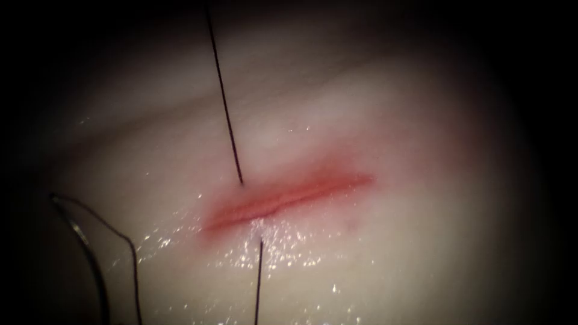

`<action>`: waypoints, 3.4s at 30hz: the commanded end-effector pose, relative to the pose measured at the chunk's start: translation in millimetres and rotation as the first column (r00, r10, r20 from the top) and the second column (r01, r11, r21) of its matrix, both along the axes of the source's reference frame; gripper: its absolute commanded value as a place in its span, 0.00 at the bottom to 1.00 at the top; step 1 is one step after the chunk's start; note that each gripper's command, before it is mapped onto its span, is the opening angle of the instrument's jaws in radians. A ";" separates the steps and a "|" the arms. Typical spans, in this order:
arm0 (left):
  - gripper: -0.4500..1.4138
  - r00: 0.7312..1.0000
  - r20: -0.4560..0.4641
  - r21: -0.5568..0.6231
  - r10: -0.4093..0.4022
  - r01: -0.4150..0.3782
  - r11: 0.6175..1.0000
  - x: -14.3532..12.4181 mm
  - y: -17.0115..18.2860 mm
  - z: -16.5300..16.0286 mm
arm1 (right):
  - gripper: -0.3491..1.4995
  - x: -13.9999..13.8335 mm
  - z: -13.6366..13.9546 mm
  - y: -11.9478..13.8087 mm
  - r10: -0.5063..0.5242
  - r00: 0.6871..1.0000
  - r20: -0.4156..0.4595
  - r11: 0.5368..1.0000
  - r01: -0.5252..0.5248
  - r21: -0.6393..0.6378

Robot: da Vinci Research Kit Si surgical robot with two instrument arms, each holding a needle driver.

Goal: Wound Closure
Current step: With the right end-effector, pull the suture through the wound.

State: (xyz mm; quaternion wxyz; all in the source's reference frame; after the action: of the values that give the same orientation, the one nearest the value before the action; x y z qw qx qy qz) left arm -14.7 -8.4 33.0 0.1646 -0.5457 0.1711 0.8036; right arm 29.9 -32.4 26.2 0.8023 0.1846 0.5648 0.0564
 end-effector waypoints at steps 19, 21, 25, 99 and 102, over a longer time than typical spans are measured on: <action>0.00 0.985 -0.126 -0.078 -0.114 0.105 0.991 8.5 8.8 0.9 | 0.95 -5.1 4.8 12.4 0.206 0.978 -0.038 0.965 -0.210 -0.157; 0.00 0.982 -0.132 -0.080 -0.133 0.123 0.989 9.6 9.5 1.3 | 0.95 -5.6 4.5 12.1 0.211 0.976 -0.052 0.964 -0.216 -0.155; 0.00 0.973 -0.148 -0.074 -0.179 0.169 0.983 12.7 11.0 2.6 | 0.95 -7.1 3.6 11.0 0.204 0.977 -0.068 0.965 -0.212 -0.152; 0.00 0.988 -0.148 0.002 -0.053 0.054 0.999 0.0 4.9 10.8 | 0.95 -4.3 2.2 12.6 0.245 0.969 -0.018 0.934 -0.241 -0.265; 0.00 0.988 -0.148 0.002 -0.052 0.053 0.999 0.0 4.8 10.8 | 0.95 -4.0 5.1 14.0 0.247 0.969 0.002 0.931 -0.237 -0.277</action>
State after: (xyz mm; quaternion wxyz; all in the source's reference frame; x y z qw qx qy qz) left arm -14.1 -3.3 43.1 0.1743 -0.4790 0.1953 0.8379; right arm 25.2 -18.5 30.7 0.8178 0.0005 0.5702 0.0784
